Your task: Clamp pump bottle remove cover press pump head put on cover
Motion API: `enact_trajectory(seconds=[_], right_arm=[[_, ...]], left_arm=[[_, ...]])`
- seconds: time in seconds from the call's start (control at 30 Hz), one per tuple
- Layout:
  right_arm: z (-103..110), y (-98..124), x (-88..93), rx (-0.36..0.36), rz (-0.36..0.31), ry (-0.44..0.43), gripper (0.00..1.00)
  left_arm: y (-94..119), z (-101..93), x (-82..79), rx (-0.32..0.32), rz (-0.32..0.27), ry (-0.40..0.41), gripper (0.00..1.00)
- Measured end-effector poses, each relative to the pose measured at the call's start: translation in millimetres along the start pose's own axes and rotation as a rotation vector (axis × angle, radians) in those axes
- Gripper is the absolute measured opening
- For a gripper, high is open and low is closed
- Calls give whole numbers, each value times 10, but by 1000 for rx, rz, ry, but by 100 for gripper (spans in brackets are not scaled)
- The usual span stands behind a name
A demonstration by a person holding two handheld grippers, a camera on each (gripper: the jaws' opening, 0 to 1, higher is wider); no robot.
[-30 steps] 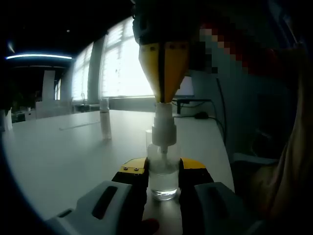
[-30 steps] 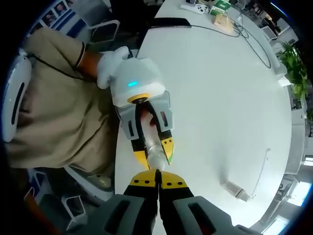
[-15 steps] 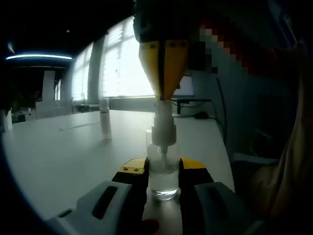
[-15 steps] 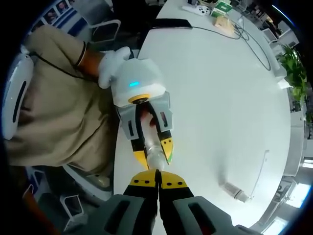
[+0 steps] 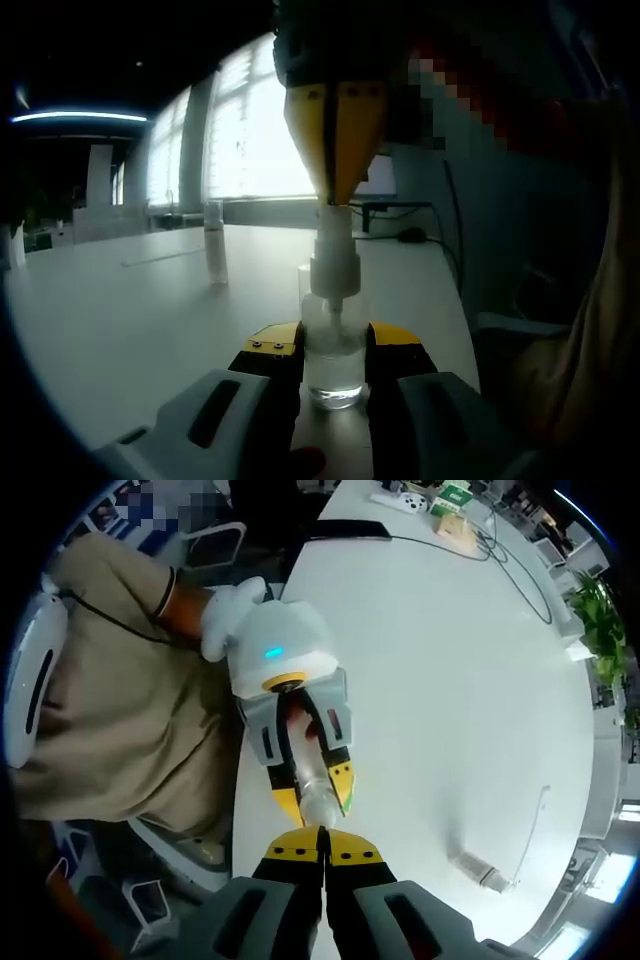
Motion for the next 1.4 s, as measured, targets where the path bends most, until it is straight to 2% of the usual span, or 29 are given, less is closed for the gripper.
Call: enact_trajectory(seconds=[0.53,1.03,1.4], right_arm=[[2,-28,-7,2,5,0,0],[0,-67,15,-18,-12,-52,0],[18,-60,-6,4,17,-35,0]], left_arm=[[2,7,2,0,1,3,15],[-10,19,6,-1,3,3,15],[-9,-2,-1,-3,3,-1,15]])
Point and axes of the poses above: the point that each gripper's makers call its tool centre point, and the gripper's own axes: y roughly backward along the fingers, z roughly to its left, x roughly out of its underside, the point moved 5 cm from there along y, roughly backward along the fingers, and after that the axes turned 6 degrees about z, right-handed, at the moved point
